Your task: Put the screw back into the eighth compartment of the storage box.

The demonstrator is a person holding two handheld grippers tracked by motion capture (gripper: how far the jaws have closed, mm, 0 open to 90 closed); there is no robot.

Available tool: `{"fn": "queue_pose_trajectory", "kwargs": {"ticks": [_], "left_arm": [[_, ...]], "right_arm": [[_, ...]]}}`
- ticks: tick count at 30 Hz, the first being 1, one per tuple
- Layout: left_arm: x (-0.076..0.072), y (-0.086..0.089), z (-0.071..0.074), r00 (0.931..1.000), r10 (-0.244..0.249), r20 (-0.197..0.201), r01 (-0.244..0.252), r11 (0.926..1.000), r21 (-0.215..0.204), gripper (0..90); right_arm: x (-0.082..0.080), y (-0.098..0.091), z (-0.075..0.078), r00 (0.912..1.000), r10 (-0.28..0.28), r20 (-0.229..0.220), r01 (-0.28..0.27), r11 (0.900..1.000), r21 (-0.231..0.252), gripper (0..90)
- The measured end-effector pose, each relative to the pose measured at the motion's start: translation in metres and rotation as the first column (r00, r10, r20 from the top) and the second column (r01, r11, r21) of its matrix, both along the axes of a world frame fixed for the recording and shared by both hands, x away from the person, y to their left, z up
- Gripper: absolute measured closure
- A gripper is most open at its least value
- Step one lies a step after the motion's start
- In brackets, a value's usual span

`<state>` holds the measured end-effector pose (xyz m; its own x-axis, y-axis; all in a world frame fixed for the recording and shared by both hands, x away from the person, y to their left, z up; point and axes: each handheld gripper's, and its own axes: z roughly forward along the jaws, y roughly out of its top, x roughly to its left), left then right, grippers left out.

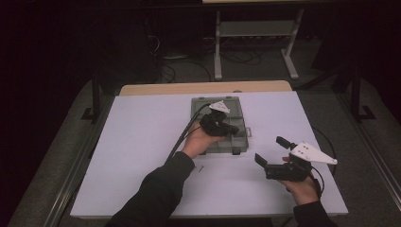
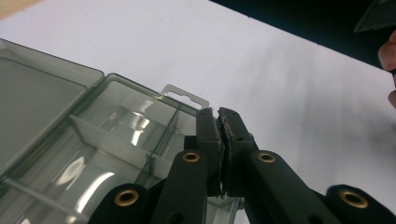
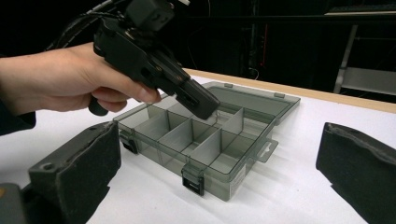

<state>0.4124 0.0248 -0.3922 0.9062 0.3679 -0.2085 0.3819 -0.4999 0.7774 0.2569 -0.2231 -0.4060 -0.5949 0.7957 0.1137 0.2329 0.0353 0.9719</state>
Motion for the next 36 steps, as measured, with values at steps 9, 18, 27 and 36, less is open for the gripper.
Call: {"fn": "queue_pose_trajectory", "kwargs": {"ticks": [9, 18, 27, 36], "left_arm": [[-0.002, -0.016, -0.011, 0.9997, 0.002, -0.026, -0.001, 0.9984, 0.057, 88.3], [-0.002, -0.02, -0.013, 0.9991, 0.02, -0.037, -0.016, 0.9959, 0.089, 87.8], [-0.003, -0.016, -0.01, 0.999, 0.044, -0.003, -0.043, 0.9929, 0.111, 49.2], [-0.006, 0.006, 0.001, 0.9969, 0.055, 0.057, -0.061, 0.9928, 0.103, 11.2]], "right_arm": [[0.0, 0.0, 0.0, 1.0, 0.002, 0.004, -0.002, 1.0, 0.0, 0.0], [0.0, 0.0, 0.0, 1.0, 0.002, 0.003, -0.002, 1.0, 0.0, 0.0], [0.0, 0.0, 0.0, 1.0, 0.002, 0.006, -0.002, 1.0, 0.001, 0.0], [0.0, -0.001, 0.0, 1.0, -0.002, 0.003, 0.002, 1.0, 0.002, 0.0]]}}
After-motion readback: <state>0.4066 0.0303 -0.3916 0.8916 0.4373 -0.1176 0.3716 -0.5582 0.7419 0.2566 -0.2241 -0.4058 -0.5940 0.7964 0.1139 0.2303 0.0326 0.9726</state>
